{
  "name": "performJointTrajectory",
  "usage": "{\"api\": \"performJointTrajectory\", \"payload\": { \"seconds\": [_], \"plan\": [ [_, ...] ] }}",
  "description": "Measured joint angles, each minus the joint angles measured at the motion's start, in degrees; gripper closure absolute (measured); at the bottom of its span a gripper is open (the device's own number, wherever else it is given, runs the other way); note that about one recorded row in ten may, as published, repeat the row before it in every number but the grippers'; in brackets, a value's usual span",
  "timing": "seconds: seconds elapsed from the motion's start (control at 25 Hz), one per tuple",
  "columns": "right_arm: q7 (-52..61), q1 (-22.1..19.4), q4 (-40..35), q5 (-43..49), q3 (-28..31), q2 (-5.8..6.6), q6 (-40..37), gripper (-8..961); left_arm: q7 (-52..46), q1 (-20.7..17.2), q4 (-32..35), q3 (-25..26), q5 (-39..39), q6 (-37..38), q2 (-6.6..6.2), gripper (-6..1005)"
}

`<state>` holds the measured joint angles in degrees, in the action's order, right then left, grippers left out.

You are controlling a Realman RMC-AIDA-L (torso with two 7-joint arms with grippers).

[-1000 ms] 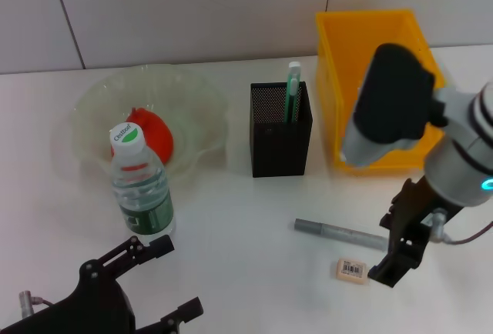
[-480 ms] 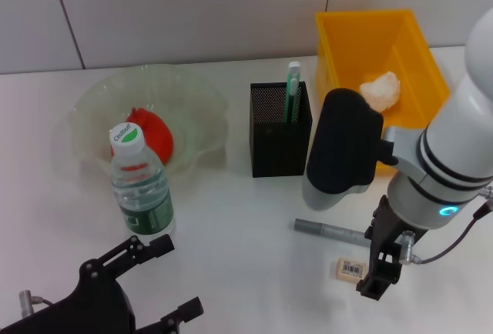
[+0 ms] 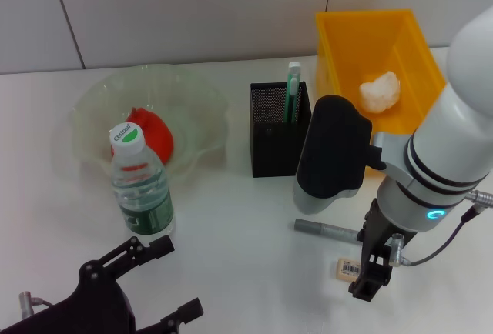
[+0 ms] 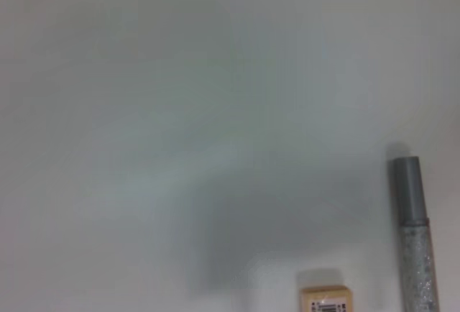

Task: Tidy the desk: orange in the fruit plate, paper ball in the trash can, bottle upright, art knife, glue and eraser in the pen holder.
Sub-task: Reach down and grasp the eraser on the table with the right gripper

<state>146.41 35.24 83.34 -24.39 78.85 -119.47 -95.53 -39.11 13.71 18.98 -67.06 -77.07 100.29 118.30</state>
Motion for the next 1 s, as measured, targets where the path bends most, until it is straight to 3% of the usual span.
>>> {"api": "performJointTrajectory", "payload": {
  "seconds": [0.28,0.76,1.0],
  "plan": [
    [0.3,0.7,-1.1,-0.1,-0.4,-0.07,0.3,202,0.0,0.0,-0.2,0.0,-0.2,0.1,0.0,186],
    [0.4,0.9,-2.8,-1.0,-0.7,-0.1,2.1,501,-0.4,-0.1,0.4,-0.1,-1.6,0.1,-0.32,185],
    [0.4,1.2,-4.5,-1.0,-0.8,-0.13,2.8,500,-0.5,-0.1,0.4,-0.6,-1.6,0.1,-0.36,186]
  ]
}}
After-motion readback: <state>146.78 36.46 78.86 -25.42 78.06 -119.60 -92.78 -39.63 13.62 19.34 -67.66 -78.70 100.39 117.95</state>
